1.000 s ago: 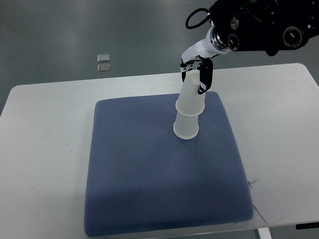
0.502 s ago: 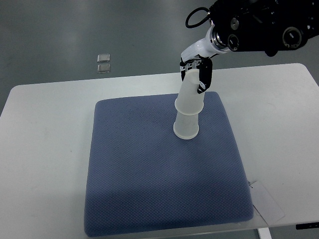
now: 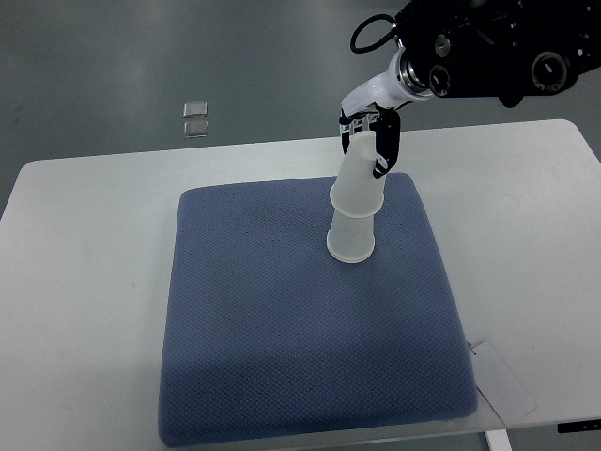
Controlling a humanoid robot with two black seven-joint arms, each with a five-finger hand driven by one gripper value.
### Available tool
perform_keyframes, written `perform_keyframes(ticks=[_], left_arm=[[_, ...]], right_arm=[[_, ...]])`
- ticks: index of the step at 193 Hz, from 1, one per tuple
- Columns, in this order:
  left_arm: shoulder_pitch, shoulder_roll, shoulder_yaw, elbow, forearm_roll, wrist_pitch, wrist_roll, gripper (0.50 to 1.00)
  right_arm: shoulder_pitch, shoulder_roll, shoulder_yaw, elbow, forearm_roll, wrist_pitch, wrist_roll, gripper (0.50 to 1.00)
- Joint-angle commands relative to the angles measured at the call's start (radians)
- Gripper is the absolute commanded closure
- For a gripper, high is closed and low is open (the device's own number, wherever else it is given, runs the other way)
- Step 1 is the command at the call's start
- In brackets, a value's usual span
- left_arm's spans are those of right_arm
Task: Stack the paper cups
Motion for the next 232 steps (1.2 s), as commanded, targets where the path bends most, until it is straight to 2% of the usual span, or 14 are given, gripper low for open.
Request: perform_keyframes(ticks=[1, 94, 140, 164, 199, 232], left_arm=[[0.0, 0.0, 0.001, 0.0, 0.0, 0.0, 0.0, 0.5], [0.0, 0.0, 0.001, 0.0, 0.0, 0.0, 0.0, 0.5], [0.0, 0.0, -0.001, 0.0, 0.0, 0.0, 0.0, 0.5], [0.0, 0.0, -0.001, 0.0, 0.0, 0.0, 0.0, 0.5], [0.0, 0.0, 0.0, 0.0, 0.0, 0.0, 0.0, 0.5], [0.002, 0.0, 0.001, 0.0, 0.0, 0.0, 0.0, 0.5]], right_arm=[[-0.002, -0.001, 0.0, 0.0, 0.001, 0.0, 0.0, 0.713], [0.002, -0.006, 0.005, 0.0, 0.004, 0.0, 0.0, 0.679], [-0.013, -0.066, 0.034, -0.04, 0.073, -0.032, 0.008, 0.677], [-0.13, -0.142, 0.132, -0.103, 0.18, -0.071, 0.011, 0.675], [-0.372, -0.256, 0.432, -0.189, 0.206, -0.215, 0.012, 0.673], [-0.607, -0.274, 0.701, -0.29, 0.237, -0.321, 0.023, 0.673]])
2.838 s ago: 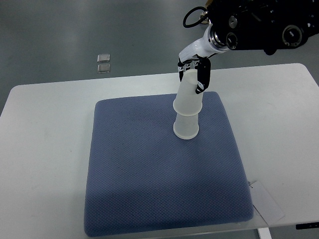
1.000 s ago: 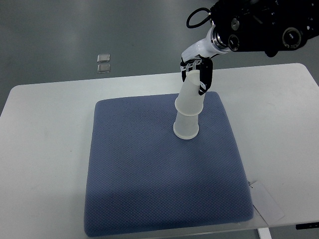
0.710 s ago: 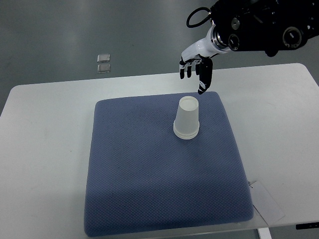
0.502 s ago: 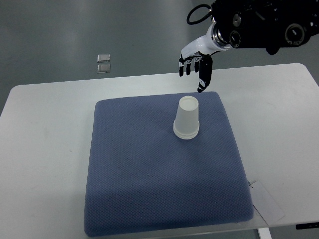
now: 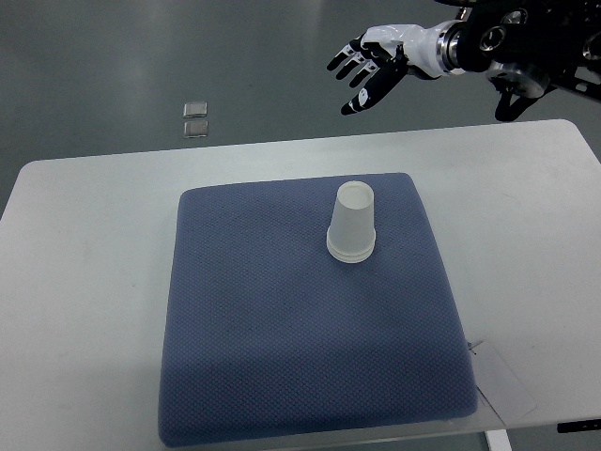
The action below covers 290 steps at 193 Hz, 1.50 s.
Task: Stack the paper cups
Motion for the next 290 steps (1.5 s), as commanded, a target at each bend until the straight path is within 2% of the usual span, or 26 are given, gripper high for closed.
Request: perform_keyframes(ticks=[1, 33, 88, 109, 145, 184, 200, 227, 259, 271, 290], left_arm=[[0.0, 0.0, 0.001, 0.0, 0.0, 0.0, 0.0, 0.5], [0.0, 0.0, -0.001, 0.0, 0.0, 0.0, 0.0, 0.5], [0.0, 0.0, -0.001, 0.0, 0.0, 0.0, 0.0, 0.5], [0.0, 0.0, 0.001, 0.0, 0.0, 0.0, 0.0, 0.5], [0.0, 0.0, -0.001, 0.0, 0.0, 0.0, 0.0, 0.5], [0.0, 0.0, -0.001, 0.0, 0.0, 0.0, 0.0, 0.5], [0.0, 0.0, -0.001, 0.0, 0.0, 0.0, 0.0, 0.5], [0.0, 0.0, -0.001, 0.0, 0.0, 0.0, 0.0, 0.5], [0.0, 0.0, 0.001, 0.0, 0.0, 0.0, 0.0, 0.5], [0.0, 0.0, 0.001, 0.0, 0.0, 0.0, 0.0, 0.5], [0.0, 0.0, 0.001, 0.0, 0.0, 0.0, 0.0, 0.5]], right_arm=[[-0.146, -0.006, 0.169, -0.063, 0.026, -0.069, 0.012, 0.673], [-0.365, 0.009, 0.462, -0.157, 0.038, -0.15, 0.092, 0.673], [-0.667, 0.063, 0.973, -0.198, 0.146, -0.167, 0.164, 0.671], [-0.752, 0.07, 1.061, -0.195, 0.157, -0.133, 0.187, 0.656], [-0.913, 0.113, 1.19, -0.195, 0.181, 0.046, 0.258, 0.654], [-1.0, 0.164, 1.249, -0.195, 0.184, 0.158, 0.267, 0.638], [-1.029, 0.178, 1.268, -0.195, 0.186, 0.196, 0.267, 0.613], [-1.062, 0.192, 1.305, -0.198, 0.184, 0.227, 0.267, 0.607], [-1.063, 0.192, 1.305, -0.209, 0.184, 0.229, 0.267, 0.607], [-1.063, 0.192, 1.305, -0.214, 0.184, 0.229, 0.267, 0.587], [-1.063, 0.193, 1.303, -0.217, 0.18, 0.229, 0.267, 0.585]])
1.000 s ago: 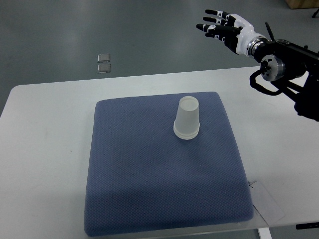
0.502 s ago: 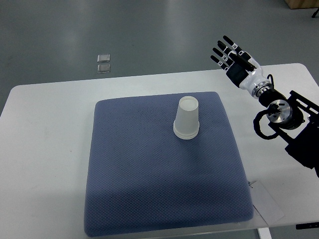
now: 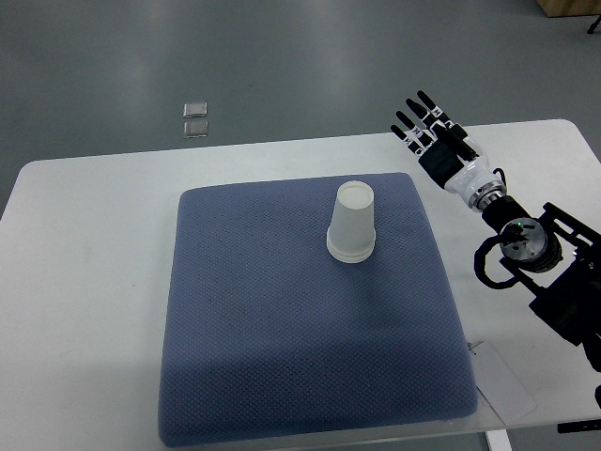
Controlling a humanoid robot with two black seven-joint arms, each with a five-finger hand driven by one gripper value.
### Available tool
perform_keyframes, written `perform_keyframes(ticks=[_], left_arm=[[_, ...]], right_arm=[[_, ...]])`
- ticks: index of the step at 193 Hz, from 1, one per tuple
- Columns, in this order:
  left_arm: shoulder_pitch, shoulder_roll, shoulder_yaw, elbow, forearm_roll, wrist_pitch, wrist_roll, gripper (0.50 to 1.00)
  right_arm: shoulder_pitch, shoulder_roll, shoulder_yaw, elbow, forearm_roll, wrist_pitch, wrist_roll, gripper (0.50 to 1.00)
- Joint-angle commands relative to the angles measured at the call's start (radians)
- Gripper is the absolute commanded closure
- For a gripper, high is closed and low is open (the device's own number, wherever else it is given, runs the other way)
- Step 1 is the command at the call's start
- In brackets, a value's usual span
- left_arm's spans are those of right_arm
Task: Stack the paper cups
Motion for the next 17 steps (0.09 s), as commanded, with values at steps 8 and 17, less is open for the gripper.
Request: perform_keyframes(ticks=[8, 17], left_arm=[[0.0, 0.0, 0.001, 0.0, 0.0, 0.0, 0.0, 0.5], [0.0, 0.0, -0.001, 0.0, 0.0, 0.0, 0.0, 0.5]], right_arm=[[0.0, -0.001, -0.002, -0.004, -0.004, 0.0, 0.0, 0.587], [0.0, 0.0, -0.003, -0.004, -0.007, 0.0, 0.001, 0.587]])
